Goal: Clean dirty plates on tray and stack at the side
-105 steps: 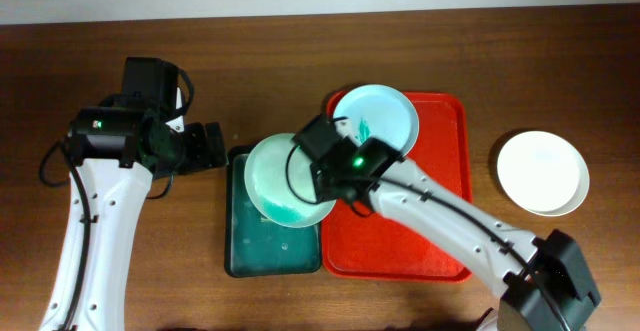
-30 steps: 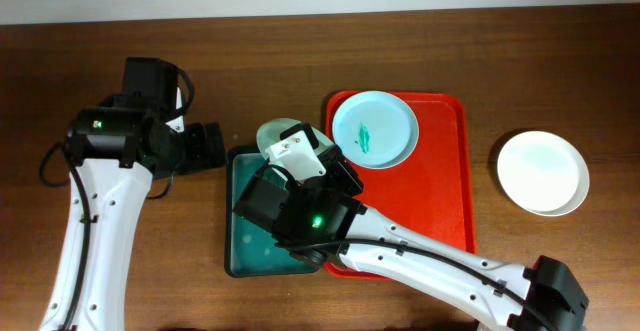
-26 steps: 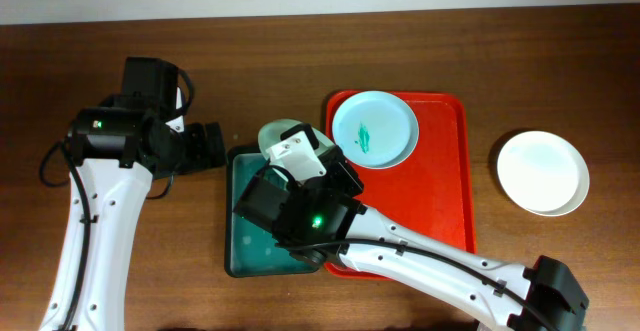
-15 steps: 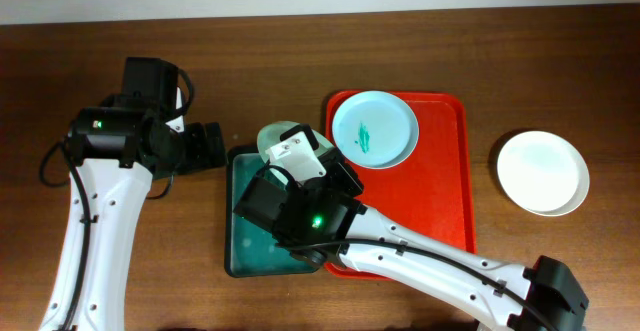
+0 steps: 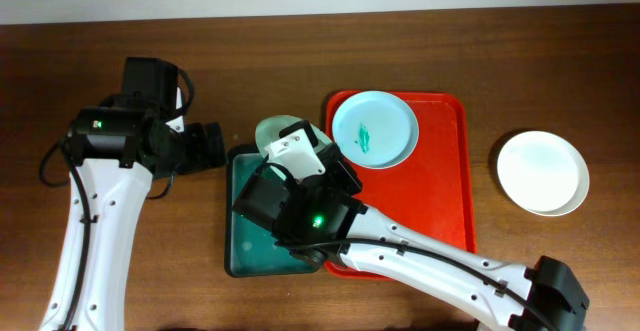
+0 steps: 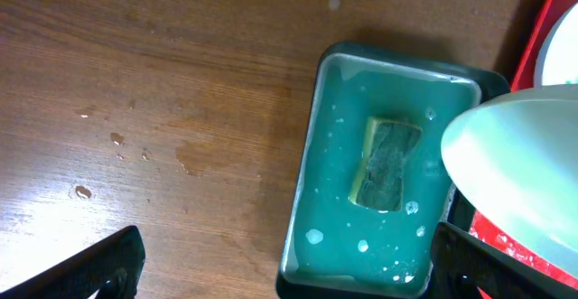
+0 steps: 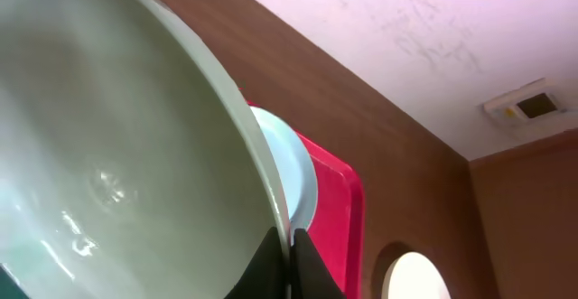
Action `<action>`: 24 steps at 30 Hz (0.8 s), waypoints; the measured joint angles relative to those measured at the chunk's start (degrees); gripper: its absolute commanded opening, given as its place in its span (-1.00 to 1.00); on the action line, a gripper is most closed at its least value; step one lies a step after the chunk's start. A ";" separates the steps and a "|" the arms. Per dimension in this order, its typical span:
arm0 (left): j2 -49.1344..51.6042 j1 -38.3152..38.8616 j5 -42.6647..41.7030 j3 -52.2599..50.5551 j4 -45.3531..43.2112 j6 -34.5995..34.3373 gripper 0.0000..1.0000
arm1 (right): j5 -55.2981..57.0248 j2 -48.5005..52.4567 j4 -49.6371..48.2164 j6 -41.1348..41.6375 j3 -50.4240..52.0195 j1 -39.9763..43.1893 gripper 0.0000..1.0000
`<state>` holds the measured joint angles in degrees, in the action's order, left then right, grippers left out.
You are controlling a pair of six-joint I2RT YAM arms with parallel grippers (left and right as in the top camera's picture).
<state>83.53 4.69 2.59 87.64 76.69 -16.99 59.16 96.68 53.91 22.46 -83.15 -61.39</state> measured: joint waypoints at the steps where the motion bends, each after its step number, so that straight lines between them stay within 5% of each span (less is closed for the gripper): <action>1: 0.00 0.00 0.00 0.00 0.02 0.00 0.99 | -0.28 0.00 -0.79 0.11 0.00 0.00 -0.92; 24: 0.00 0.00 0.00 0.00 0.00 0.02 0.99 | -3.78 0.00 0.13 -0.63 -0.22 1.09 -0.92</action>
<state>83.53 4.69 2.59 87.64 76.69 -16.97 55.37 96.68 54.04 21.82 -83.37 -60.29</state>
